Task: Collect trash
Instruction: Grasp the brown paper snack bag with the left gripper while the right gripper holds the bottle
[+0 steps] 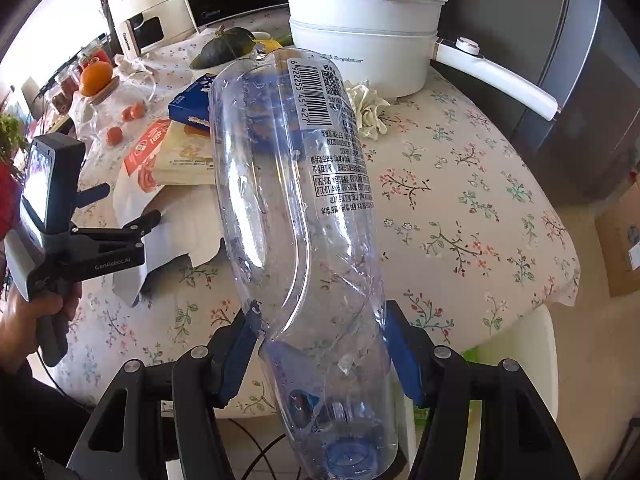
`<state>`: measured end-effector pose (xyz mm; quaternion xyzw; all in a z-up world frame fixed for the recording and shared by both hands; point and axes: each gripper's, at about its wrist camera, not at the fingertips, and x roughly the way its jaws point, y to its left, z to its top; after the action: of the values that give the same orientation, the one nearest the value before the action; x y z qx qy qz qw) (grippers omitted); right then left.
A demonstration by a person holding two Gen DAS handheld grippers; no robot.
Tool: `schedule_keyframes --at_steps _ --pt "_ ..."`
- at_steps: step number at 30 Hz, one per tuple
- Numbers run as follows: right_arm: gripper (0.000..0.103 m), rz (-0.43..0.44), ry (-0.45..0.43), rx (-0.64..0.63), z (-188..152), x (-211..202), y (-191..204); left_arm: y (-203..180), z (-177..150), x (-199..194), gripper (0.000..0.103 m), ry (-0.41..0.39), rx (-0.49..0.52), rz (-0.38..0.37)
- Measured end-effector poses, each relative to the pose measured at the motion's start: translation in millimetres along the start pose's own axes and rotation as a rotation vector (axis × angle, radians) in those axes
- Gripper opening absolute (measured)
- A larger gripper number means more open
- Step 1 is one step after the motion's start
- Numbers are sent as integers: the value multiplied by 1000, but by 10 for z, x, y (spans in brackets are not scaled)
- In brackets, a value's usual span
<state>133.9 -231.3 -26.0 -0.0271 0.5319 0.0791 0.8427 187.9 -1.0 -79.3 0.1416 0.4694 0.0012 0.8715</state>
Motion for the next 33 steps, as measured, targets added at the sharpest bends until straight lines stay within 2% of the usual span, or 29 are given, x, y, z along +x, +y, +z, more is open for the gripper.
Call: schedule_keyframes --at_steps 3,5,7,9,13,19,24,30,33 --pt "63 -2 -1 6 -3 -5 -4 60 4 5 68 18 -39 5" --pt "63 -3 -3 8 -6 -17 -1 128 -6 14 54 38 -61 -19" --pt "63 -6 -7 6 -13 -25 1 209 -15 27 34 59 -95 -52" --pt "63 -7 -11 4 -15 -36 11 288 -16 26 32 68 -127 -69" --pt "63 -6 -18 4 -5 -52 34 480 12 -39 21 48 -171 -77" --pt "63 -9 -39 2 21 -105 56 783 62 -227 8 -22 -217 -51" --pt "63 -9 -68 18 42 -191 25 1063 27 -360 1 -57 -301 -73" --pt "63 -1 -98 40 54 -290 -27 1274 -25 -498 1 -99 -374 -124" --pt "63 -1 -113 49 50 -342 -64 1318 -60 -591 1 -111 -408 -184"
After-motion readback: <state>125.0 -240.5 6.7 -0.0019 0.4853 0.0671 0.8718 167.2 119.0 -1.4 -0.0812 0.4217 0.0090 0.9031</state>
